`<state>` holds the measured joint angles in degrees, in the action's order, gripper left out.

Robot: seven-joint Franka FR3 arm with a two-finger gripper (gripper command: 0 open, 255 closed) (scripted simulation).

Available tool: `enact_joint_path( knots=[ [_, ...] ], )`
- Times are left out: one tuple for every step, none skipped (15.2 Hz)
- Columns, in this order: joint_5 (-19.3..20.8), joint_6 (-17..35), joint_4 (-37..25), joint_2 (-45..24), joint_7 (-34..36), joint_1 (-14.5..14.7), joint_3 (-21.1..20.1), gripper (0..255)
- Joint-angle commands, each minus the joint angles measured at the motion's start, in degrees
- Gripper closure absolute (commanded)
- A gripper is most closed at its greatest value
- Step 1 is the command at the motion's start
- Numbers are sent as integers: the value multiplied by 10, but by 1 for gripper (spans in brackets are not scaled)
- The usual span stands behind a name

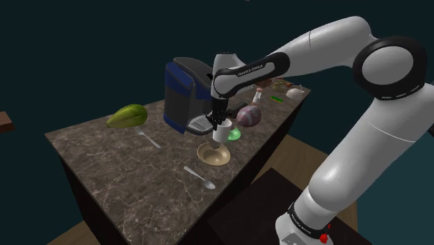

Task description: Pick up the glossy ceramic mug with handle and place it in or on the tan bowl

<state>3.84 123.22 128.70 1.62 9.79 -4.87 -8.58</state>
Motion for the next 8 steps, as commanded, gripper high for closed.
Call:
enact_joint_path(
  knots=[
    [2,15,8,-7,2,0,0,255],
    [3,23,11,-11,3,0,0,255],
    [4,30,15,-16,4,0,0,255],
    [6,38,18,-20,6,0,0,255],
    [7,45,21,-25,7,0,0,255],
    [8,53,24,-30,8,0,0,255],
    [10,60,26,-35,10,0,0,255],
    [11,68,29,-40,11,0,0,255]
  ],
)
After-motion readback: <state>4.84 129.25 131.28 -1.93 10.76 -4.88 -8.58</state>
